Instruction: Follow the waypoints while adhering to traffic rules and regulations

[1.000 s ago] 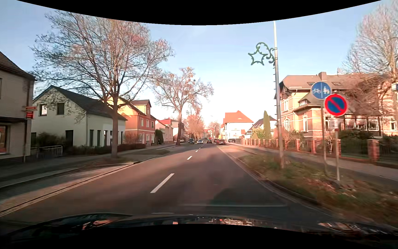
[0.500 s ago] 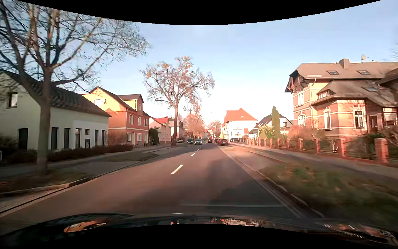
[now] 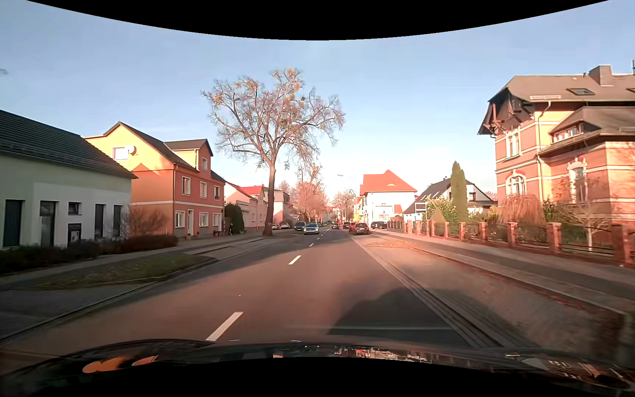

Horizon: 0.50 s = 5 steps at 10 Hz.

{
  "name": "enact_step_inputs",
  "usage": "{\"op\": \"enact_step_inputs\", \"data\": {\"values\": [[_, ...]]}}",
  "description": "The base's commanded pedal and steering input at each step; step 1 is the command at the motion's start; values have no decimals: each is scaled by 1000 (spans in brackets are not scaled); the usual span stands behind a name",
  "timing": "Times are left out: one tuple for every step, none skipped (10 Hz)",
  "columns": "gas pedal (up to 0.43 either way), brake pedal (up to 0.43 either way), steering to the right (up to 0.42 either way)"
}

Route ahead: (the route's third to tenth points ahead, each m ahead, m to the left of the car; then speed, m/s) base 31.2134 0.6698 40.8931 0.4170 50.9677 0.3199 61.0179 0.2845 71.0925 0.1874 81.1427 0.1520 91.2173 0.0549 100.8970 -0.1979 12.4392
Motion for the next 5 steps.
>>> {"op": "enact_step_inputs", "data": {"values": [[110,0,-3],[110,0,-3],[110,0,-3],[110,0,-4],[110,0,-6]]}}
